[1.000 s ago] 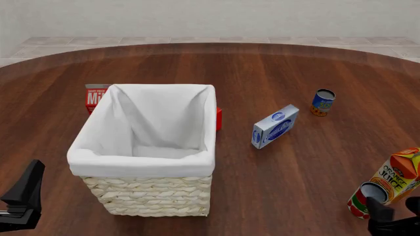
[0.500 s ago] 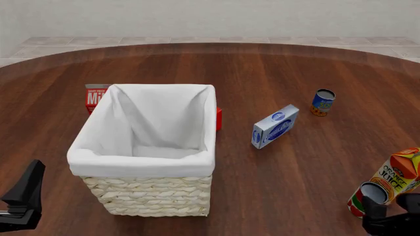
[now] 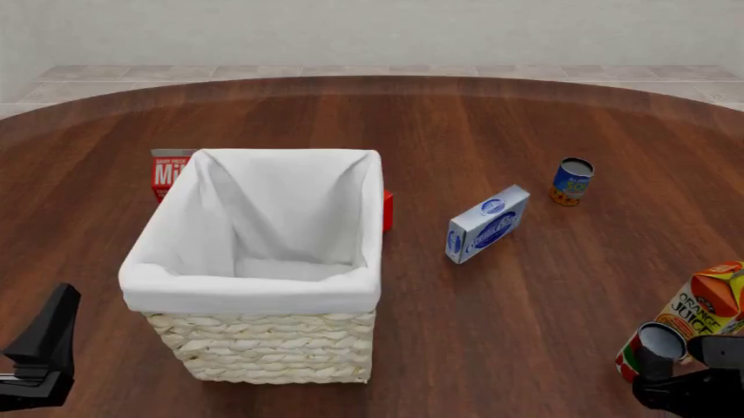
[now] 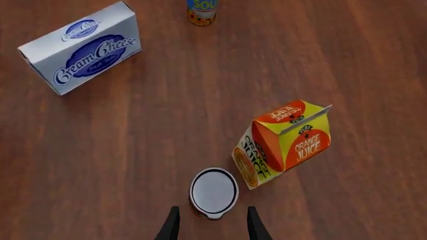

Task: Pick up the alphabet soup and the tomato sauce, and put them in the basket.

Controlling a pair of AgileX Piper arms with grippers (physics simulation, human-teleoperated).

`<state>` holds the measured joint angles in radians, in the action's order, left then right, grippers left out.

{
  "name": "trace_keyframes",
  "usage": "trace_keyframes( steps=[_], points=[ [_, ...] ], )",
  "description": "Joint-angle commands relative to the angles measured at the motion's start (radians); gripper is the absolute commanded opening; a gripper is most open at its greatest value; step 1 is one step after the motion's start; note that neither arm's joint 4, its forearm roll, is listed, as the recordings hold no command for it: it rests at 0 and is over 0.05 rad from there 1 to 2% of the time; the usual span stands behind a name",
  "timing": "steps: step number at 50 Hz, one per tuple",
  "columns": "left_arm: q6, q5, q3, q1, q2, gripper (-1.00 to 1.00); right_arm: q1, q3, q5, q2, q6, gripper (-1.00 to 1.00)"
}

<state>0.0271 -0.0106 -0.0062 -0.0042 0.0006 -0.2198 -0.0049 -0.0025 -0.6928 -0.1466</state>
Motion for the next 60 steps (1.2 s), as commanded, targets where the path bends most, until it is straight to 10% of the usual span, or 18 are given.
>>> trace_keyframes(
  steps=[1,60],
  points=[
    [0.001,0.000,0.000,0.001,0.000,1.00,0.006,0.004,-0.063,-0.071,0.002,1.00],
    [-0.002,0.001,0.000,0.003,0.000,1.00,0.008,0.005,-0.361,-0.409,0.000,1.00]
  ],
)
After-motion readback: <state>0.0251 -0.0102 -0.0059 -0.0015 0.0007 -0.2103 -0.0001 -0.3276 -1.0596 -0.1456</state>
